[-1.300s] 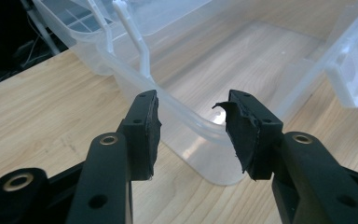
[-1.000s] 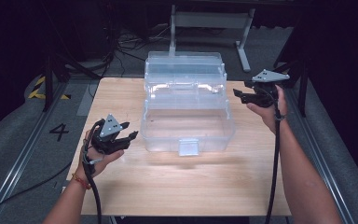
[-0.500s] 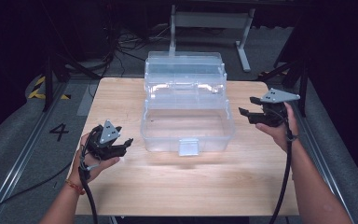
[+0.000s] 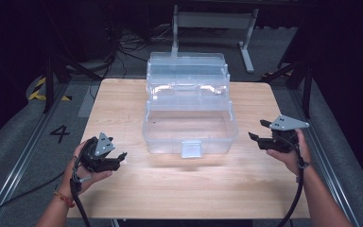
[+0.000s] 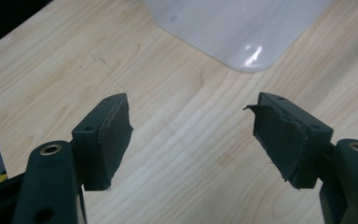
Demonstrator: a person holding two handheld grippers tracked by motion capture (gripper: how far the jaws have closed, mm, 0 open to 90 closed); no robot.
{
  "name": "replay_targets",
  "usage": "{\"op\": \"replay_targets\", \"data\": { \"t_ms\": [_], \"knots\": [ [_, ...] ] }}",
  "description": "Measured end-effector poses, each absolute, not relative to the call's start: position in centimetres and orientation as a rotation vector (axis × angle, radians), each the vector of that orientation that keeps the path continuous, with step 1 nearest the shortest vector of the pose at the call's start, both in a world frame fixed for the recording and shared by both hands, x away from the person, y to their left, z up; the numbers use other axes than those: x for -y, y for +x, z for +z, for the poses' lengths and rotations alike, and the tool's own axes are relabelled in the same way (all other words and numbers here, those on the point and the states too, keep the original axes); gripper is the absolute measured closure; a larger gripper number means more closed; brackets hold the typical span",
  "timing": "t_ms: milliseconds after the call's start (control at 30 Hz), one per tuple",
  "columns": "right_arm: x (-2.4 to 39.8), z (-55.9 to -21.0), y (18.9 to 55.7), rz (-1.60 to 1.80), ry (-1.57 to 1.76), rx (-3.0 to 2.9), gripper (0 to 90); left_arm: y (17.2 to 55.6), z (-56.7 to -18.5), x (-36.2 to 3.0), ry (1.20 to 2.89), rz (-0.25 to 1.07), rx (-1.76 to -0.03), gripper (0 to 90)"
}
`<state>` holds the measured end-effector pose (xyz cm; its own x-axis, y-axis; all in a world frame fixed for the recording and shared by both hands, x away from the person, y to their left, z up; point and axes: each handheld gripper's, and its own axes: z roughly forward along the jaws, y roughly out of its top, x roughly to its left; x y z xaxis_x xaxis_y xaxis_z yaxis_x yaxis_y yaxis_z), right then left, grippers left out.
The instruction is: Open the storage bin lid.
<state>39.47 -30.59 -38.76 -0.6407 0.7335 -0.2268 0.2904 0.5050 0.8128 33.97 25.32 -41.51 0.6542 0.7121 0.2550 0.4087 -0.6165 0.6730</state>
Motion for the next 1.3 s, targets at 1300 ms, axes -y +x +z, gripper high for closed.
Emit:
{"op": "replay_targets", "data": {
  "t_ms": [1300],
  "knots": [
    [38.5, -48.5, 31.0, 0.989, 1.211, -2.195, 27.0, 31.0, -47.8, -29.8, 2.221, 0.445, -1.055, 16.9]
  ]
}}
